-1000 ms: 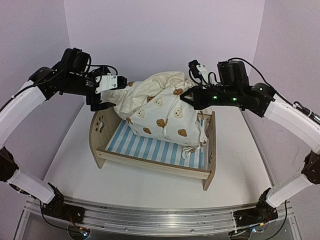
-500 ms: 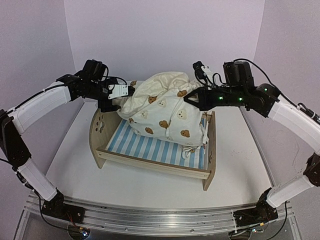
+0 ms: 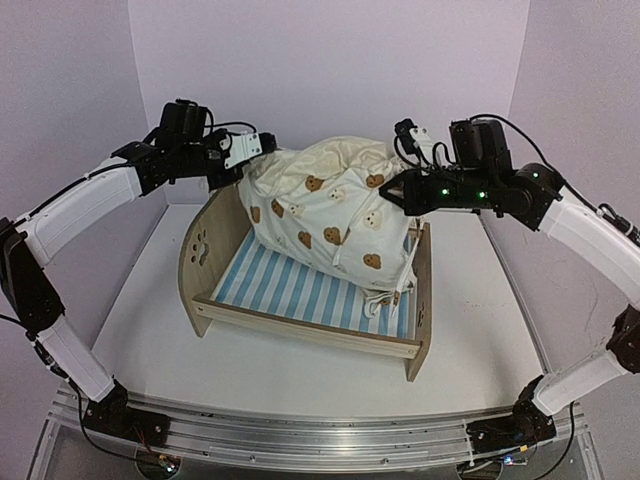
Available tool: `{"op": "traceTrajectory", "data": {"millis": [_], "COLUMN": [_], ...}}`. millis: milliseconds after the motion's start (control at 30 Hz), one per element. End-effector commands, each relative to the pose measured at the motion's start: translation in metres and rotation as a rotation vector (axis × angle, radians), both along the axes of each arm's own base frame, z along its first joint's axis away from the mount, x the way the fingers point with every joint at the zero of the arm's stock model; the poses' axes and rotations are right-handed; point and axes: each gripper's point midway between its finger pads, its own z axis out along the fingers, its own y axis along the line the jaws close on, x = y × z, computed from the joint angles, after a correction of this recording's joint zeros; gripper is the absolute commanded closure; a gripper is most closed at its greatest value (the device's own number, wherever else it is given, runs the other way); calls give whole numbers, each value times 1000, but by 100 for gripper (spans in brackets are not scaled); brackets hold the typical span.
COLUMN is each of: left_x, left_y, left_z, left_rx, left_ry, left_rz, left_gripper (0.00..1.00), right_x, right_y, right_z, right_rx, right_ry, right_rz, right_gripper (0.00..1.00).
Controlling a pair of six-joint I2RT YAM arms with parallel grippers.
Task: Set up the pet bed
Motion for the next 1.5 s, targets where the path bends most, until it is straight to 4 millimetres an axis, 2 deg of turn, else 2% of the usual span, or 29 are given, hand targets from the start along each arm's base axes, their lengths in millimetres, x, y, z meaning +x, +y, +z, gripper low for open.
{"op": "traceTrajectory", "data": {"millis": [0, 67, 167, 233, 300, 367, 400, 500, 600, 667, 767, 833, 900, 967, 1067, 1133, 1200, 1300, 1367, 1467], "left_x": [4, 0, -4, -8, -13, -20, -26, -45, -67, -87, -129, -168, -208, -239, -251, -257, -266, -269, -264, -258], "left_y": [15, 16, 19, 21, 19, 8, 3, -10, -19, -23, -22, -15, -8, 3, 16, 27, 38, 46, 44, 36], "left_z": [172, 200, 229, 240, 237, 212, 195, 135, 67, 25, -23, -51, -71, -87, -111, -126, -134, -126, -112, -80], "left_rx": [-352, -402, -443, -456, -456, -428, -407, -360, -333, -309, -238, -148, -75, -21, 66, 137, 212, 245, 230, 162], "left_ry": [-410, -474, -568, -590, -561, -464, -399, -187, 72, 235, 462, 591, 692, 790, 851, 881, 901, 910, 885, 831], "left_rz": [61, 52, 47, 46, 24, -35, -62, -122, -158, -186, -272, -374, -503, -572, -569, -556, -576, -559, -537, -527], "left_gripper": [100, 100, 100, 100, 100, 100, 100, 100, 100, 100, 100, 100, 99, 90, 72, 53, 34, 17, 12, 9], "right_x": [75, 102, 121, 125, 125, 122, 118, 101, 70, 39, -16, -45, -69, -90, -110, -118, -114, -70, -29, 16], "right_y": [-39, -46, -44, -37, -33, -35, -36, -38, -41, -39, -28, -26, -34, -41, -48, -48, -49, -59, -69, -64], "right_z": [74, 106, 138, 146, 144, 123, 106, 48, -11, -47, -80, -87, -86, -75, -54, -37, -23, -18, -25, -46], "right_rx": [-22, -20, -50, -78, -107, -143, -167, -240, -257, -217, -95, -21, 21, 56, 100, 128, 137, 89, 42, -8], "right_ry": [-229, -309, -422, -470, -486, -450, -420, -321, -195, -88, 97, 209, 283, 297, 283, 269, 263, 234, 238, 282], "right_rz": [-301, -360, -352, -310, -278, -264, -250, -179, -94, -10, 151, 202, 208, 227, 255, 280, 256, 47, -143, -290], "right_gripper": [100, 100, 100, 100, 100, 100, 100, 100, 98, 86, 58, 43, 27, 16, 3, 2, 2, 2, 2, 6]}}
